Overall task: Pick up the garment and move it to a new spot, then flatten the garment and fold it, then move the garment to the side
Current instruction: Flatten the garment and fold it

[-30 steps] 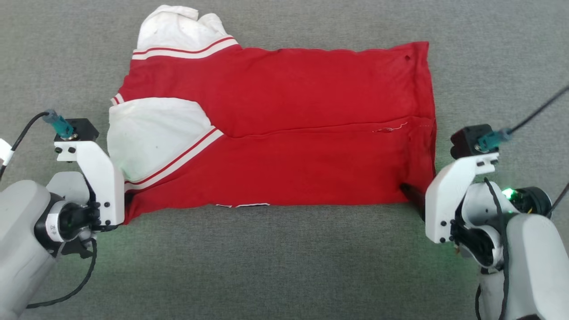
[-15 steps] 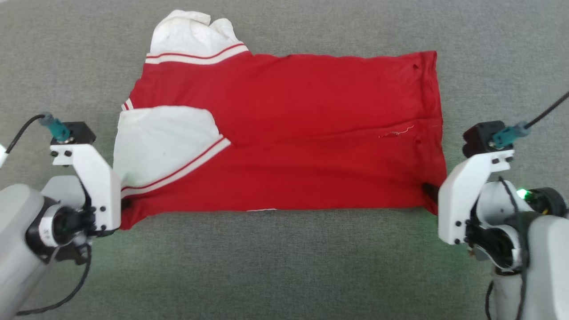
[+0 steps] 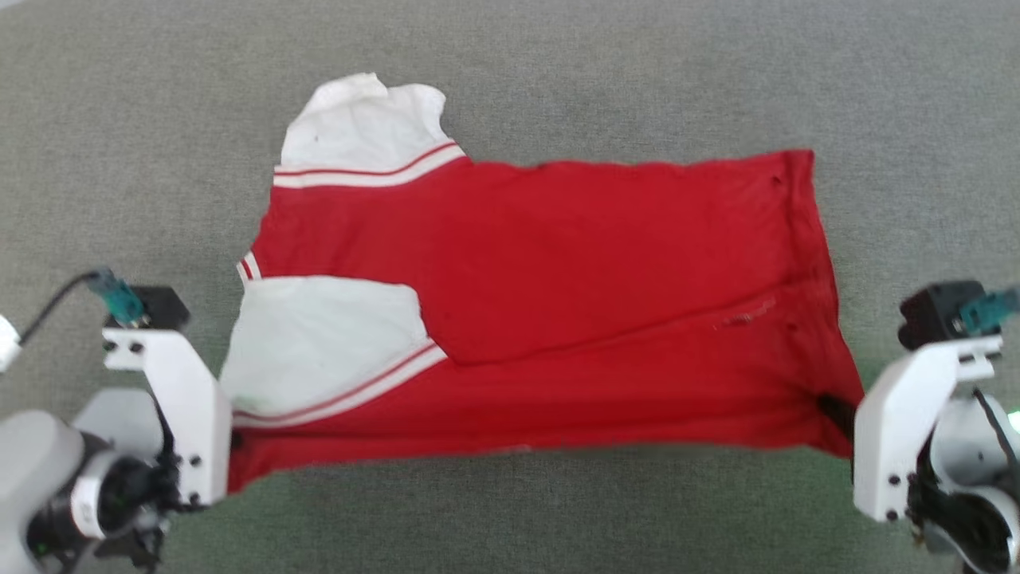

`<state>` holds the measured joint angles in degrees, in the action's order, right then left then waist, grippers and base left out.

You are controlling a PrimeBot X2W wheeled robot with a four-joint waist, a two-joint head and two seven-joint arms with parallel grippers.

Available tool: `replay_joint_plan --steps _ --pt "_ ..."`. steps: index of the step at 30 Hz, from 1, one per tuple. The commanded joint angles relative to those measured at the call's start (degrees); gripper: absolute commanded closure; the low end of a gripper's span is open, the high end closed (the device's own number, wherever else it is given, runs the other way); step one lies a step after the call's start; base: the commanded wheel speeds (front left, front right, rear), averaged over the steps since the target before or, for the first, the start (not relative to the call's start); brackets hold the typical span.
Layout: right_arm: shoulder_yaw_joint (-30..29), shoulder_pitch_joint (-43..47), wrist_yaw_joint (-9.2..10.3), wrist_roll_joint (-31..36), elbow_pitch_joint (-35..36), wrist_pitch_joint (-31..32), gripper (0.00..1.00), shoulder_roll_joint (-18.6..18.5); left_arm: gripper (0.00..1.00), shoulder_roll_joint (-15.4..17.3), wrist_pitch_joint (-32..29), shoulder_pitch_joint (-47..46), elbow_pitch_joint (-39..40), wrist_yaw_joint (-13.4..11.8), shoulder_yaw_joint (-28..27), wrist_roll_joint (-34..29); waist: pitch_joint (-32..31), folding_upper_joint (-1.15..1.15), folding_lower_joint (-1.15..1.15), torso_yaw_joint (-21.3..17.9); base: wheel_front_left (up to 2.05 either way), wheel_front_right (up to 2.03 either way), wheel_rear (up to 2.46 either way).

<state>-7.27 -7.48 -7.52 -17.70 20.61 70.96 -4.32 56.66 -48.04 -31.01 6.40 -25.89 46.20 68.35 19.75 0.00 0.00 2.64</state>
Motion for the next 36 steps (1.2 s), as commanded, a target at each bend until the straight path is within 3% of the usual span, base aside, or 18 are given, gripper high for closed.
replay_joint_plan --steps 1,3,4,6,7,9,10,15,21,25,30,36 --pt "-0.55 0.90 0.06 -0.21 0.43 0.16 1.00 0.03 1.00 0.04 0.28 0.99 0.50 -0.56 0.02 0.41 0.16 0.00 0.00 -0.09 0.00 0.00 0.00" --pt "-1.11 2.33 0.05 -0.59 0.12 0.23 1.00 0.44 1.00 -0.29 0.75 2.03 0.97 -0.92 0.61 0.12 0.45 0.00 0.00 -0.19 0.00 0.00 0.00" --pt "-1.12 2.78 0.05 -0.52 -0.22 -0.26 1.00 0.58 0.95 -0.67 0.93 2.28 0.66 -0.90 0.72 0.08 0.58 0.00 0.00 -0.36 0.00 0.00 0.00" --pt "-0.58 3.26 0.05 -0.39 -1.93 -1.31 1.00 0.82 0.53 -1.56 1.45 2.56 -0.78 -0.65 0.93 0.12 0.76 0.00 0.00 -0.70 0.00 0.00 0.00" --pt "0.14 3.04 0.05 -0.46 -2.75 -2.39 0.94 0.94 0.00 -2.02 1.65 2.49 -1.88 -0.33 1.08 0.09 0.83 0.00 0.00 -0.88 0.00 0.00 0.00" --pt "1.50 2.43 0.05 -0.49 -5.18 -4.43 0.53 0.99 0.00 -2.82 1.57 2.23 -4.04 0.00 1.06 0.77 0.78 0.00 0.00 -1.39 0.00 0.00 0.00" --pt "1.90 2.21 0.05 -0.58 -6.26 -5.34 0.00 1.00 0.00 -3.16 1.49 1.99 -4.99 0.26 1.06 0.93 0.68 0.00 0.00 -1.68 0.00 0.00 0.00" --pt "3.02 1.55 0.05 -0.90 -9.33 -9.33 0.00 1.14 0.00 -1.69 -0.38 0.00 -5.54 0.72 0.45 0.93 -0.36 0.00 0.00 -2.87 0.00 0.00 0.00" --pt "1.16 2.04 0.05 -0.92 -6.00 -15.52 0.00 1.17 0.00 3.31 -3.46 -4.14 -0.62 0.14 -1.02 -0.88 -1.62 0.00 0.00 -4.74 0.00 0.00 0.00" --pt "-0.29 1.77 0.05 -1.37 -3.20 -21.86 0.00 1.43 0.00 5.17 -4.39 -8.25 0.32 2.08 -1.98 -3.15 -1.96 0.00 0.00 -6.79 0.00 0.00 0.00" --pt "-0.23 0.55 0.05 -3.80 -2.30 -34.52 0.00 1.44 0.00 4.84 -3.39 -13.70 -4.21 6.41 -2.85 -5.83 -1.50 0.00 0.00 -10.75 0.00 0.00 0.00" --pt "3.21 -0.21 0.05 -2.57 -3.75 -49.39 0.00 1.44 0.00 2.19 0.95 -20.41 -13.79 14.24 -3.48 -9.38 0.00 0.00 0.00 -15.61 0.00 0.00 0.00"
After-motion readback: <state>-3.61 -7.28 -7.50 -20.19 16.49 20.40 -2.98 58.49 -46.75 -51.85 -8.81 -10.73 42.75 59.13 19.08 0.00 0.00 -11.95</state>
